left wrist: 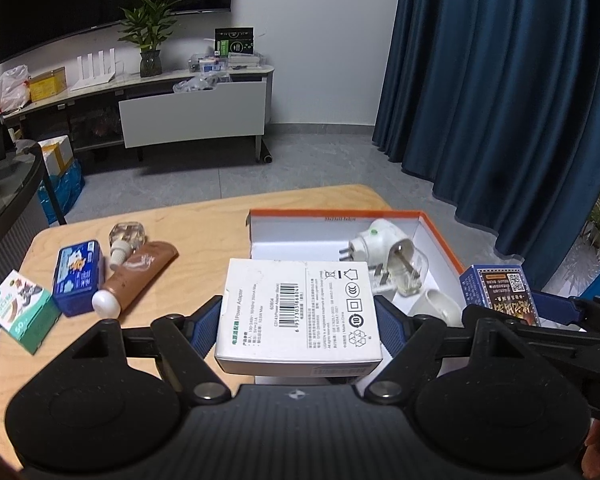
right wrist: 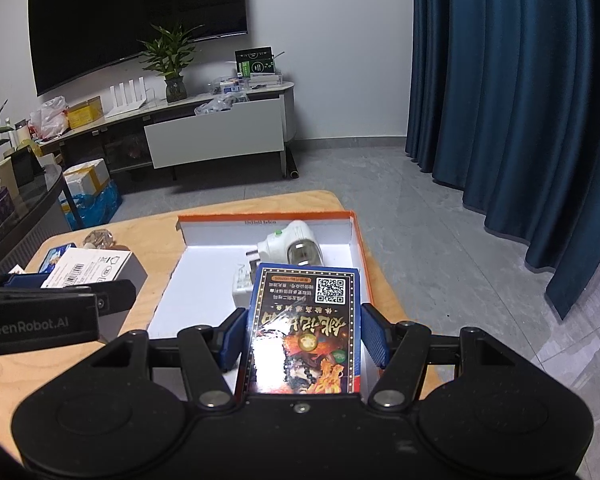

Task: Organize rigid objects
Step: 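Hold the white product box and card deck above the white box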

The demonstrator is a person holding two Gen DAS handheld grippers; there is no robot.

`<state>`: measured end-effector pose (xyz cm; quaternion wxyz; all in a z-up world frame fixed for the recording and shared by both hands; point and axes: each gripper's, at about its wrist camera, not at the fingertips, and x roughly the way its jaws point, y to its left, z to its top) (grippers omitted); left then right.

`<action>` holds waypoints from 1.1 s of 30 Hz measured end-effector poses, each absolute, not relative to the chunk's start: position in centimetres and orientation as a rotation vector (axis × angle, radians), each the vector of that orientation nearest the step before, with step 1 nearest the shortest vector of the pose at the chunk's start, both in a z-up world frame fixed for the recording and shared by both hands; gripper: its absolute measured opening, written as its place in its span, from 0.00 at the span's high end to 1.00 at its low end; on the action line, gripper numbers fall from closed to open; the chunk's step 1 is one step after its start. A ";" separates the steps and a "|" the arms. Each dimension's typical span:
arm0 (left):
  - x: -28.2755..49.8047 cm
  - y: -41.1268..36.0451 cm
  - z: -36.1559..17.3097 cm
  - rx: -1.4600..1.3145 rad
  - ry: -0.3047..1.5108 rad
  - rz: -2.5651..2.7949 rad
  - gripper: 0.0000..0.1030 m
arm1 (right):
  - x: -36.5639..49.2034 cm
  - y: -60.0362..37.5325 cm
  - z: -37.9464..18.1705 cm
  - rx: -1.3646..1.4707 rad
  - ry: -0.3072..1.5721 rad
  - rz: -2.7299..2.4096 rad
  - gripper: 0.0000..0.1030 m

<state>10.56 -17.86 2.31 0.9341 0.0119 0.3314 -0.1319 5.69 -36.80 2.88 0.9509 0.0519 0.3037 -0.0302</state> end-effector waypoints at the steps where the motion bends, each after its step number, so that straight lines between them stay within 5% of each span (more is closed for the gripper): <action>1: 10.7 -17.9 2.4 0.024 0.675 -0.270 0.23 | 5.9 -36.9 3.0 0.105 0.615 -0.060 0.30; 33: 17.3 -18.8 1.7 -0.011 0.713 -0.264 0.23 | 14.2 -38.9 3.1 0.102 0.630 -0.069 0.30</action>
